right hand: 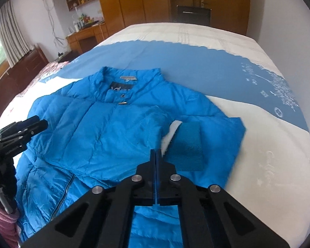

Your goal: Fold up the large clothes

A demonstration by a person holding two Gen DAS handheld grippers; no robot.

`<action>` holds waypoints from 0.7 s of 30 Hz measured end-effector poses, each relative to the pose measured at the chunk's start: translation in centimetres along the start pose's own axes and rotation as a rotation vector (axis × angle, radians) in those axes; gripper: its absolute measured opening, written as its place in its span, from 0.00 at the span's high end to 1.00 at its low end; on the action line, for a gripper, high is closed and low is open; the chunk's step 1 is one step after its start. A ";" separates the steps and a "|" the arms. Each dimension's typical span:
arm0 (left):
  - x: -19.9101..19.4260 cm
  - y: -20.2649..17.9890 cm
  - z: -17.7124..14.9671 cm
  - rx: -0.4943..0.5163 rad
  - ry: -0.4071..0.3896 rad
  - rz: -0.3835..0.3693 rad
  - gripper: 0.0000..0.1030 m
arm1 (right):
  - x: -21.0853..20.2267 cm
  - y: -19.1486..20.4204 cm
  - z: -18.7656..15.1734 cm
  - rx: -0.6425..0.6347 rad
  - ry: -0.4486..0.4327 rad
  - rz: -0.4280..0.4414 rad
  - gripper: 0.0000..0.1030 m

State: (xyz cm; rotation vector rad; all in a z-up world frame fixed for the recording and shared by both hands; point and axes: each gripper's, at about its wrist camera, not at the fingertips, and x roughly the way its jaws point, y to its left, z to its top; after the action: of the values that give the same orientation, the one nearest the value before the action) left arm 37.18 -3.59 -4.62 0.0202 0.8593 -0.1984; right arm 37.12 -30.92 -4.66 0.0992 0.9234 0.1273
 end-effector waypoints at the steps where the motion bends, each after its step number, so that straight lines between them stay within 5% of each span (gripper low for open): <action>1: 0.1 0.1 0.0 -0.004 0.003 0.001 0.47 | -0.4 -0.3 -0.1 0.006 -0.006 -0.008 1.00; 5: 0.4 0.1 0.1 0.010 0.002 0.018 0.47 | -2.5 -1.7 -0.4 0.014 -0.072 -0.142 1.00; 11: 1.7 -0.2 -0.2 0.005 0.026 0.009 0.47 | -2.4 -4.0 -0.7 0.094 -0.024 0.020 0.99; 12: 1.6 -0.2 -0.2 0.003 0.025 0.005 0.47 | -1.9 -4.4 -0.6 0.123 -0.001 0.088 0.94; 15: 1.0 0.2 -0.1 -0.005 0.012 0.007 0.47 | -0.4 -5.2 -0.3 0.179 0.040 0.173 0.42; 21: 0.0 1.0 0.3 -0.019 -0.022 0.027 0.46 | 3.1 -4.7 0.4 0.199 0.116 0.190 0.42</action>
State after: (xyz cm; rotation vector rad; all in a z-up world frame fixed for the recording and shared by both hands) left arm 37.57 -2.63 -4.48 0.0123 0.8387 -0.1647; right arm 39.60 -35.09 -7.57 0.3678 1.0404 0.2182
